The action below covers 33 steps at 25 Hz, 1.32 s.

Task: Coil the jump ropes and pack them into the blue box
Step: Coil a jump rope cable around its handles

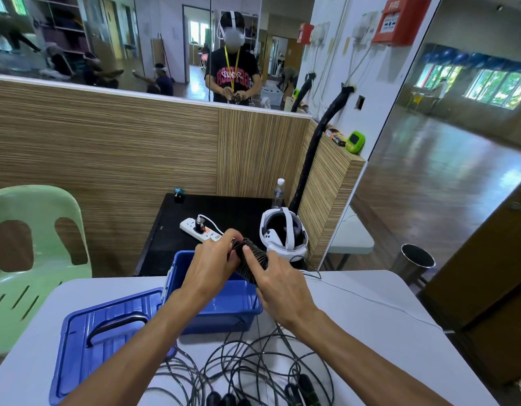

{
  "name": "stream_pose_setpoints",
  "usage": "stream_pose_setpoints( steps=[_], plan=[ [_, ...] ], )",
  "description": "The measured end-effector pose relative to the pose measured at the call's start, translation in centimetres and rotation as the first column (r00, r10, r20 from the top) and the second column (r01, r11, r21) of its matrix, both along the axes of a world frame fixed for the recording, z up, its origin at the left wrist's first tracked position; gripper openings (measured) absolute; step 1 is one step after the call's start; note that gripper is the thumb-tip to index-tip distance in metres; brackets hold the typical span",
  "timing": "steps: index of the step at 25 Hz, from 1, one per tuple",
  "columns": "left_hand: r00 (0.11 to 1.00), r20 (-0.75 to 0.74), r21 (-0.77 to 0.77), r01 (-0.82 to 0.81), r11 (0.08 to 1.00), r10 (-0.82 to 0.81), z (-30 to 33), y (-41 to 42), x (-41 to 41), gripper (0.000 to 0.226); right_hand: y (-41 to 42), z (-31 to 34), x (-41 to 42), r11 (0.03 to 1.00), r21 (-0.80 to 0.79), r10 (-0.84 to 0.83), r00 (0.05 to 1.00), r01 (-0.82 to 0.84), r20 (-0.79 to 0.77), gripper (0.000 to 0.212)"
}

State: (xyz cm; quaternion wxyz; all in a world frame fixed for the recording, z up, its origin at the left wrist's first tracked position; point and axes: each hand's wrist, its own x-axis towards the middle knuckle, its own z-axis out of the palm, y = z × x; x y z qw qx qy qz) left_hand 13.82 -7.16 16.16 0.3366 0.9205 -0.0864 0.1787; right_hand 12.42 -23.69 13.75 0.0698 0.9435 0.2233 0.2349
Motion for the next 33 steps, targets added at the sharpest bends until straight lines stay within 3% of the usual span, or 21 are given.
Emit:
stream_pose_setpoints(
  steps=[4,9,14,22,25,27,29,33],
  plan=[
    [0.999,-0.046,0.003,-0.019,1.0,0.019,-0.9,-0.2,-0.3,0.006,-0.3,-0.5,-0.1,1.0,-0.006,0.017,1.0,-0.017,-0.02,0.095],
    [0.999,-0.013,0.104,0.035,0.994,-0.034,-1.2,0.0,-0.1,0.008,-0.6,-0.8,-0.1,1.0,0.001,0.018,0.999,-0.018,-0.039,0.098],
    [0.998,-0.001,0.105,0.067,0.992,-0.068,-0.9,0.4,-0.3,0.009,-0.5,-0.6,0.0,1.0,0.008,0.02,0.999,-0.02,-0.033,0.095],
    [0.968,0.077,0.25,0.212,0.945,-0.237,-1.6,2.1,0.3,0.016,-0.6,-0.8,0.0,0.999,0.04,0.036,0.997,-0.034,-0.063,0.095],
    [0.977,0.058,0.184,0.189,0.965,-0.203,-2.0,2.1,0.6,0.014,-0.6,-1.1,0.0,0.998,0.056,0.041,0.996,-0.036,-0.084,0.097],
    [0.994,0.015,0.001,0.108,0.994,-0.108,-2.7,1.8,0.5,0.013,-0.7,-0.9,0.0,0.998,0.051,0.037,0.995,-0.032,-0.092,0.1],
    [0.998,0.065,-0.128,0.006,0.992,0.003,-3.3,1.4,0.2,0.016,-0.5,-0.9,0.1,0.998,0.067,0.008,0.995,-0.002,-0.095,0.102],
    [0.986,0.156,0.027,-0.066,0.997,0.061,-2.7,-0.5,-1.0,0.01,0.0,-0.5,-0.1,0.996,0.081,-0.02,0.985,0.035,-0.173,0.102]
  ],
)
